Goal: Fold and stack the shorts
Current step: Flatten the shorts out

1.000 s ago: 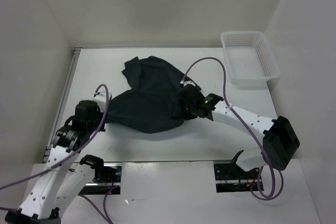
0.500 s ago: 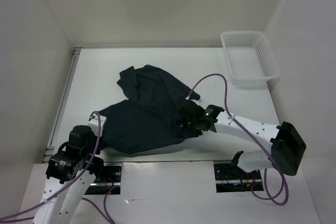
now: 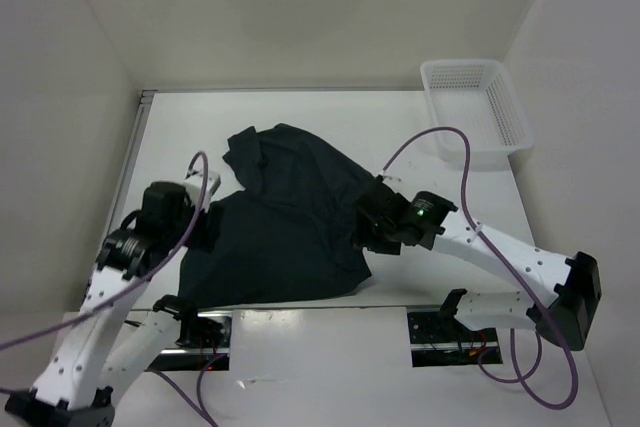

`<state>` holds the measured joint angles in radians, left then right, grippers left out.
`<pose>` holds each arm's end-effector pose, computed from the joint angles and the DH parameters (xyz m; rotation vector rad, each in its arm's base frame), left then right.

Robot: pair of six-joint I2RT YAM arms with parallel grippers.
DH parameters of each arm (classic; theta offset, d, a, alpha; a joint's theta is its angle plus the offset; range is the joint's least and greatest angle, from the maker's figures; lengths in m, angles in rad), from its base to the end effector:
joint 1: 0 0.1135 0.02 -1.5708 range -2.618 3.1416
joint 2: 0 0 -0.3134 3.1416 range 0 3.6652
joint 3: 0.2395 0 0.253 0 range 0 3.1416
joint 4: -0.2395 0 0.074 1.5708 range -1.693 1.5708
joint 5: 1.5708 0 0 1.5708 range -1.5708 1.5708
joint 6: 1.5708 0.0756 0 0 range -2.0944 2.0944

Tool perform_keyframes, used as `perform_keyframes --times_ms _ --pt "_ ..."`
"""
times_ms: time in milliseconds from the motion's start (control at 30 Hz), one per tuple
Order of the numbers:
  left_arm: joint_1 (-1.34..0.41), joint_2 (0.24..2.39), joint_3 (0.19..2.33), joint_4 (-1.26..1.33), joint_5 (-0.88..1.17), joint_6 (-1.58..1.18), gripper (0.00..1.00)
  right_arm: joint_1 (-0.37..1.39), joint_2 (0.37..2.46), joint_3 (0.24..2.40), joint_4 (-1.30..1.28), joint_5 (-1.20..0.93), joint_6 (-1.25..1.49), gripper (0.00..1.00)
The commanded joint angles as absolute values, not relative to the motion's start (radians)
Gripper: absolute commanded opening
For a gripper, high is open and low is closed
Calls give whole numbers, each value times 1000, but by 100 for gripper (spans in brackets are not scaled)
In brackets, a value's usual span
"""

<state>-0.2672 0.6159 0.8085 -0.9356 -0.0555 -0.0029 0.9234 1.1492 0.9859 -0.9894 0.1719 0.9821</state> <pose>0.1014 -0.0234 0.2994 0.2769 2.2969 -0.0732 0.1335 0.1552 0.2830 0.1306 2.7391 0.3372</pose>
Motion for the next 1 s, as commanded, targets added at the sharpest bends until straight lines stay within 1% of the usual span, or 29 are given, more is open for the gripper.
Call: perform_keyframes --times_ms 0,67,100,133,167,200,233,267,300,367,500,633,767,967 --pt "-258 814 856 -726 5 0 73 927 1216 1080 -967 305 953 61" --pt "-209 952 873 -690 17 0 73 927 1270 1113 -904 363 889 61" --pt "-190 1001 882 -664 17 0 73 916 1288 1114 -832 394 865 65" --pt "-152 1102 903 -649 17 0 73 907 1323 1127 -790 425 842 67" --pt "-134 1150 904 -620 6 0 73 872 1344 1138 -747 470 786 67" --pt "-120 1195 913 -608 -6 0 72 844 1364 1138 -705 471 757 69" --pt "-100 1274 913 -594 -47 0 71 810 1409 1149 -621 471 729 69" --pt "-91 1308 913 -582 -70 0 69 777 1433 1166 -588 471 707 69" --pt "-91 1360 913 -557 -93 0 69 711 1456 1175 -557 450 665 69" --pt "-52 1394 913 -499 -155 0 69 632 1521 1195 -488 440 611 69" --pt "-12 1481 899 -448 -192 0 69 530 1630 1230 -416 393 562 69" --pt "26 1578 899 -422 -207 0 69 468 1761 1239 -383 347 561 69" --pt "26 1660 910 -402 -207 0 69 456 1870 1258 -374 324 549 69" --pt "26 1830 1029 -353 -225 0 69 422 1970 1307 -364 333 537 69"
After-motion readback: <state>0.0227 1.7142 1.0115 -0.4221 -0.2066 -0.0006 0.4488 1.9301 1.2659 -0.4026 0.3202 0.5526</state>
